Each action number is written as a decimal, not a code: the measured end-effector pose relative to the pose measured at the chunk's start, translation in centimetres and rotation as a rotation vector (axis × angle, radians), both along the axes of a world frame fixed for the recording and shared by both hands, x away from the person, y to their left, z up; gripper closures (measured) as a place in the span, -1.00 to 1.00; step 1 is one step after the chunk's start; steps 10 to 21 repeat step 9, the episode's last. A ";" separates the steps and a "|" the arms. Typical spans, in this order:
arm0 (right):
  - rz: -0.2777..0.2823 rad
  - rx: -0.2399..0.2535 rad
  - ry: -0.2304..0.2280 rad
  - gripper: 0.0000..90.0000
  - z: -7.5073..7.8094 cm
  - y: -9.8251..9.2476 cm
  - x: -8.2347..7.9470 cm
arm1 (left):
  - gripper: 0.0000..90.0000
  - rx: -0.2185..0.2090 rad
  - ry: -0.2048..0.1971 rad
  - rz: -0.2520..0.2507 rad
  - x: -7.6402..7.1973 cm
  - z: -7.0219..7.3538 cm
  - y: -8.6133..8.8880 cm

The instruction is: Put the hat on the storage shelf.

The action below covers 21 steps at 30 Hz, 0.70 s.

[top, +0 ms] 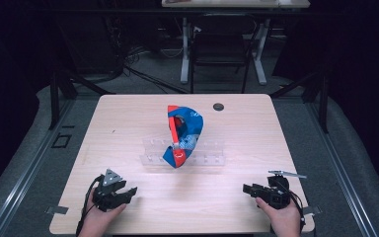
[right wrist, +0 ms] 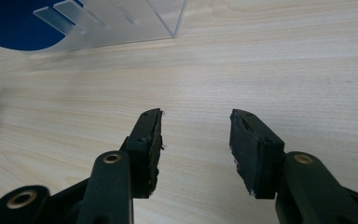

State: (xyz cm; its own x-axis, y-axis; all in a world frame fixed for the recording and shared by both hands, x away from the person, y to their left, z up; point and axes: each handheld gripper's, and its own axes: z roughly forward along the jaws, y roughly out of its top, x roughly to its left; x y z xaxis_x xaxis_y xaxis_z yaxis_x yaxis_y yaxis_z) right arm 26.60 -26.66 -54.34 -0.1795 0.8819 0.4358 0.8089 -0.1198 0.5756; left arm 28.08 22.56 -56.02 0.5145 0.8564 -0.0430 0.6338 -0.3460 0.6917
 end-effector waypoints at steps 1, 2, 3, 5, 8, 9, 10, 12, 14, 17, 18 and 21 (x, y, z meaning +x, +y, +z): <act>-0.002 -0.003 -0.002 0.19 0.0 -0.1 0.0 | 0.06 -0.001 -0.001 -0.001 0.0 0.0 0.0; -0.006 0.000 -0.006 0.19 -0.1 -0.2 0.0 | 0.06 0.000 0.000 -0.003 0.0 0.0 0.0; -0.010 -0.002 0.001 0.19 -0.1 -0.3 0.0 | 0.06 0.001 0.002 -0.003 0.0 0.0 -0.1; -0.009 -0.009 -0.005 0.18 -0.2 -0.4 0.0 | 0.05 -0.002 0.003 -0.004 0.0 -0.1 -0.1; -0.006 -0.008 -0.007 0.18 -0.2 -0.3 0.0 | 0.00 -0.011 -0.002 -0.002 0.0 0.0 -0.1; -0.001 -0.005 -0.011 0.18 -0.1 -0.3 0.1 | -0.01 -0.011 -0.002 -0.003 0.0 0.0 -0.1; -0.001 -0.005 -0.011 0.18 -0.1 -0.3 0.1 | -0.01 -0.011 -0.002 -0.003 0.0 0.0 -0.1; -0.001 -0.005 -0.011 0.18 -0.1 -0.3 0.1 | -0.01 -0.011 -0.002 -0.003 0.0 0.0 -0.1; -0.001 -0.005 -0.011 0.18 -0.1 -0.3 0.1 | -0.01 -0.011 -0.002 -0.003 0.0 0.0 -0.1; -0.001 -0.005 -0.011 0.18 -0.1 -0.3 0.1 | -0.01 -0.011 -0.002 -0.003 0.0 0.0 -0.1; -0.001 -0.005 -0.011 0.18 -0.1 -0.3 0.1 | -0.01 -0.011 -0.002 -0.003 0.0 0.0 -0.1; -0.001 -0.005 -0.011 0.18 -0.1 -0.3 0.1 | -0.01 -0.011 -0.002 -0.003 0.0 0.0 -0.1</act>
